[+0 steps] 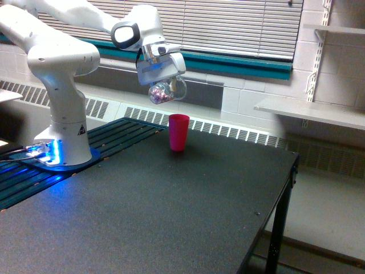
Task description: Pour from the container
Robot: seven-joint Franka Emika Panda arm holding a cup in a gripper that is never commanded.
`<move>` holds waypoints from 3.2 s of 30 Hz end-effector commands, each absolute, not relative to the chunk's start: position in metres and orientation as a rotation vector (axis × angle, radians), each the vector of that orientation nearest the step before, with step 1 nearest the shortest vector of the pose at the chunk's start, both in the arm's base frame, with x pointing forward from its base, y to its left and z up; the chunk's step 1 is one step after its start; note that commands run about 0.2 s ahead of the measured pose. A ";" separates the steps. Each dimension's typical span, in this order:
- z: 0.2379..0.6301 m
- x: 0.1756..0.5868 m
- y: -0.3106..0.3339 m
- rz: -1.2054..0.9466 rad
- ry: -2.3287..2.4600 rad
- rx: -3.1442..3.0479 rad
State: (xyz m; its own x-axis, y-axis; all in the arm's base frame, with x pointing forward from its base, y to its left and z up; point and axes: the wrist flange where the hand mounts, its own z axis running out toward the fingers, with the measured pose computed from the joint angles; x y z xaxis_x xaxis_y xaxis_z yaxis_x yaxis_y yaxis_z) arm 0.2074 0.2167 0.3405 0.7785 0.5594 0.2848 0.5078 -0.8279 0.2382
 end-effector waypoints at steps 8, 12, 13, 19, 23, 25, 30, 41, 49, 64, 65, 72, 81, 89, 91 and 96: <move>0.326 0.214 0.195 0.460 1.000 2.720; 0.325 0.214 0.194 0.453 1.016 2.705; 0.325 0.214 0.194 0.452 1.018 2.701; 0.323 0.213 0.194 0.447 1.030 2.681; 0.321 0.213 0.194 0.444 1.039 2.669; 0.320 0.213 0.193 0.440 1.041 2.665; 0.317 0.213 0.193 0.431 1.050 2.655; 0.312 0.216 0.191 0.431 1.072 2.627; 0.309 0.220 0.187 0.428 1.096 2.593; 0.305 0.222 0.185 0.422 1.154 2.543; 0.305 0.222 0.186 0.421 1.159 2.540; 0.305 0.222 0.185 0.415 1.181 2.523; 0.305 0.224 0.183 0.414 1.190 2.505; 0.304 0.225 0.182 0.413 1.200 2.488; 0.303 0.225 0.182 0.410 1.204 2.487; 0.302 0.224 0.183 0.409 1.215 2.477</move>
